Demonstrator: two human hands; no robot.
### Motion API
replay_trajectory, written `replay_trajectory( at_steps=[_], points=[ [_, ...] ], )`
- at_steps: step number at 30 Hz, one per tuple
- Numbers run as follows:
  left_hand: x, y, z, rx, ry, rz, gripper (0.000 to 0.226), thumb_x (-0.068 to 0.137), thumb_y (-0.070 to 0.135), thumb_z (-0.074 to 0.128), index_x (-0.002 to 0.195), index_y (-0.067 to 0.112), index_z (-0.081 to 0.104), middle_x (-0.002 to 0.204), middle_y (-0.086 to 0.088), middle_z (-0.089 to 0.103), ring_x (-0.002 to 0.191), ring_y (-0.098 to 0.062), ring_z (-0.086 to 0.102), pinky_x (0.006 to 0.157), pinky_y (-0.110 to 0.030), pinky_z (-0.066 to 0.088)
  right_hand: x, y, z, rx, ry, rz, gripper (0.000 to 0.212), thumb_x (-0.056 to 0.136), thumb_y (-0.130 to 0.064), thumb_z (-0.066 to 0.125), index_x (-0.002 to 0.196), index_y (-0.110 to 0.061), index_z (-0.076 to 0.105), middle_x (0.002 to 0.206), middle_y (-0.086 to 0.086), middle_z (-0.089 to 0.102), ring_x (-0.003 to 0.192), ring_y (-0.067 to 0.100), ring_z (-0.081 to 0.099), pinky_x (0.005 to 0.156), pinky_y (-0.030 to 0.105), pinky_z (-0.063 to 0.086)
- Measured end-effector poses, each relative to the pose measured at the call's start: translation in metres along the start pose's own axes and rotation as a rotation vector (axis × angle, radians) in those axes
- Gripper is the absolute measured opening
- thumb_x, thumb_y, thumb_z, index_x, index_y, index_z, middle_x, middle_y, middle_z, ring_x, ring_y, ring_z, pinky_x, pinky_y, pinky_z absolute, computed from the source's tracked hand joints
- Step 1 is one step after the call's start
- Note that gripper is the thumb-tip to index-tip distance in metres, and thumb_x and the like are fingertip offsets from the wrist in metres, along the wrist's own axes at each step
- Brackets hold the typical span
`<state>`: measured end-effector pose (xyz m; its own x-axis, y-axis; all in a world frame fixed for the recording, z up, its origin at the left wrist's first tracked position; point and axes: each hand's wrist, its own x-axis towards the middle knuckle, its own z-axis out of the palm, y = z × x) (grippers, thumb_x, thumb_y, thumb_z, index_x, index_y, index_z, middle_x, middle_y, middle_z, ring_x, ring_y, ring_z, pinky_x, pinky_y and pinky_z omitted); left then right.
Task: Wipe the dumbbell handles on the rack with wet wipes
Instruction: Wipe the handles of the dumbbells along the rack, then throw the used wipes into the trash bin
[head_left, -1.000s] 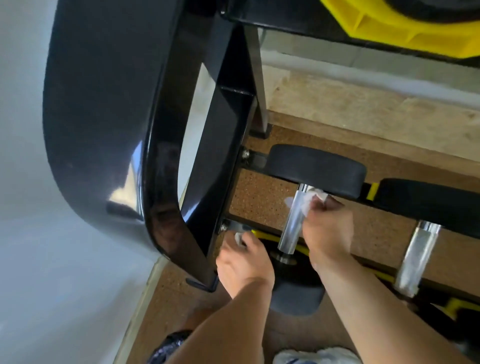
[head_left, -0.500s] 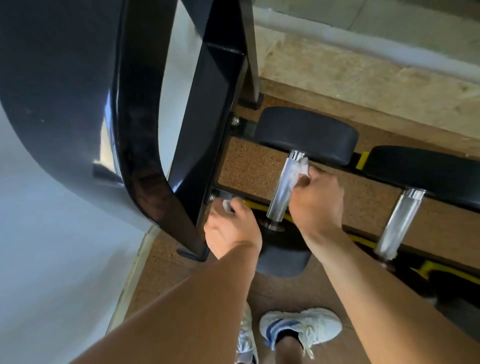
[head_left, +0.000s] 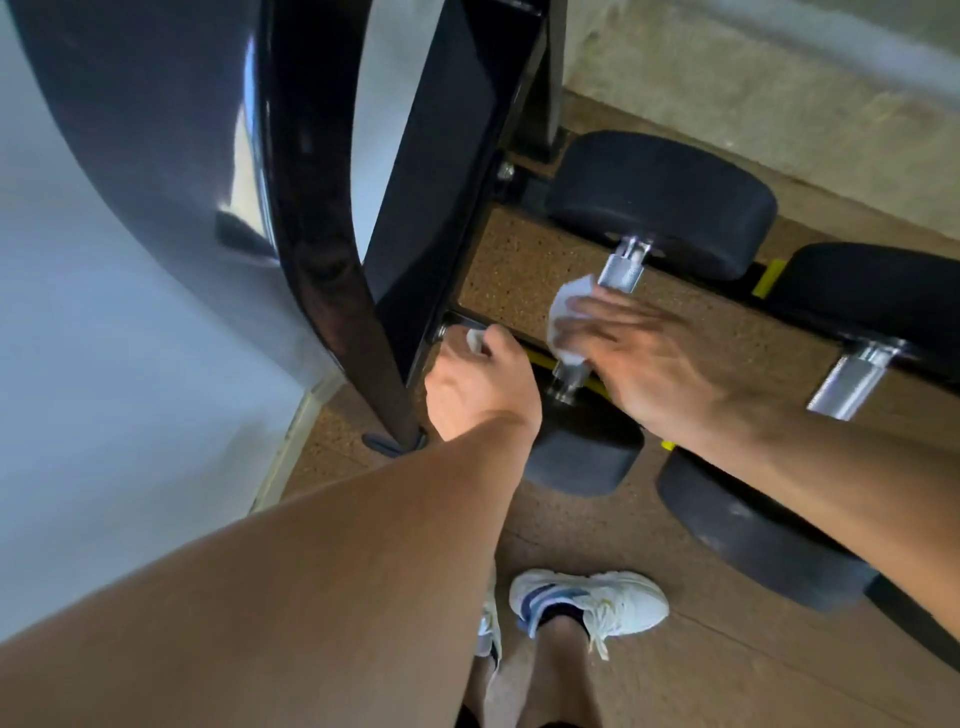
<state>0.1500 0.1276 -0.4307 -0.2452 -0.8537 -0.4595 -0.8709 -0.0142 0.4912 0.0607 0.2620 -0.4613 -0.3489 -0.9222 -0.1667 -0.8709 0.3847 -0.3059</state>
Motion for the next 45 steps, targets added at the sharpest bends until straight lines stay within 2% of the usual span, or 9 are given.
replay_trajectory(
  at_steps=[5,8,11,16,20,26,31,41,45],
  points=[
    [0.001,-0.002,0.002,-0.016,0.015,-0.001,0.027,0.093,0.031,0.042,0.084,0.014,0.060,0.087,-0.010,0.065,0.088,-0.034,0.060,0.078,-0.037,0.046,-0.048,-0.044,-0.020,0.465,-0.033,0.310,0.033,0.096,-0.009,0.054,0.122,-0.021,0.069,0.120,-0.002,0.071,0.101,-0.005,0.060,0.089,-0.003,0.035],
    [0.001,-0.002,0.002,-0.016,0.013,0.001,0.026,0.093,0.031,0.042,0.083,0.014,0.059,0.081,-0.007,0.060,0.083,-0.032,0.057,0.077,-0.036,0.047,-0.056,-0.038,-0.024,0.657,0.166,0.844,0.018,0.101,-0.020,0.052,0.100,-0.028,0.068,0.085,-0.003,0.071,0.063,0.002,0.057,0.054,0.012,0.036],
    [0.001,-0.002,0.001,-0.020,0.008,-0.008,0.025,0.093,0.031,0.042,0.080,0.015,0.057,0.079,-0.006,0.058,0.080,-0.032,0.057,0.076,-0.036,0.048,-0.020,-0.015,-0.025,0.960,0.542,1.279,0.026,0.102,-0.025,0.053,0.080,-0.025,0.066,0.085,-0.005,0.072,0.076,0.007,0.065,0.068,0.023,0.051],
    [0.000,-0.001,0.001,-0.014,0.021,0.013,0.025,0.092,0.030,0.041,0.078,0.015,0.056,0.079,-0.008,0.060,0.081,-0.033,0.058,0.077,-0.038,0.050,0.012,-0.047,-0.021,0.895,0.344,1.154,0.020,0.104,-0.020,0.048,0.109,-0.025,0.067,0.072,-0.006,0.064,0.046,-0.003,0.054,0.037,0.009,0.035],
    [0.000,-0.002,0.003,-0.018,0.026,0.023,0.025,0.092,0.031,0.040,0.080,0.016,0.056,0.081,-0.008,0.062,0.082,-0.032,0.060,0.079,-0.039,0.052,-0.027,-0.062,-0.032,0.667,-0.058,0.928,0.030,0.102,-0.022,0.049,0.074,-0.022,0.060,0.060,-0.005,0.057,0.045,0.010,0.054,0.034,0.017,0.031],
    [-0.001,0.000,0.002,-0.016,0.020,-0.015,0.027,0.094,0.032,0.042,0.070,0.022,0.045,0.069,0.003,0.049,0.076,-0.027,0.056,0.073,-0.036,0.047,0.021,-0.035,-0.063,-0.035,0.289,0.438,0.031,0.090,-0.008,0.049,0.113,-0.019,0.066,0.084,0.006,0.068,0.073,0.027,0.065,0.060,0.035,0.049],
    [0.004,-0.001,0.005,-0.004,0.046,-0.027,0.028,0.096,0.032,0.040,0.071,0.020,0.048,0.071,0.002,0.050,0.079,-0.027,0.055,0.072,-0.034,0.042,0.037,-0.008,-0.034,-0.180,-0.256,0.029,0.008,0.088,-0.025,0.053,0.083,-0.032,0.051,0.084,0.002,0.066,0.089,0.025,0.066,0.097,0.038,0.044],
    [0.012,-0.008,0.009,-0.072,0.086,0.013,0.032,0.098,0.032,0.039,0.084,0.013,0.060,0.074,-0.001,0.055,0.068,-0.019,0.053,0.060,-0.030,0.036,-0.031,0.000,-0.027,0.581,0.521,0.736,0.023,0.095,-0.023,0.050,0.104,-0.011,0.068,0.095,0.008,0.071,0.088,0.025,0.063,0.074,0.034,0.047],
    [0.008,-0.010,0.012,-0.080,0.130,0.031,0.031,0.097,0.033,0.039,0.087,0.013,0.061,0.079,-0.003,0.058,0.071,-0.021,0.054,0.060,-0.029,0.035,-0.038,-0.006,-0.007,0.621,0.400,0.916,0.021,0.097,-0.023,0.053,0.104,-0.014,0.070,0.095,0.000,0.069,0.085,0.018,0.063,0.070,0.027,0.047]
  ],
)
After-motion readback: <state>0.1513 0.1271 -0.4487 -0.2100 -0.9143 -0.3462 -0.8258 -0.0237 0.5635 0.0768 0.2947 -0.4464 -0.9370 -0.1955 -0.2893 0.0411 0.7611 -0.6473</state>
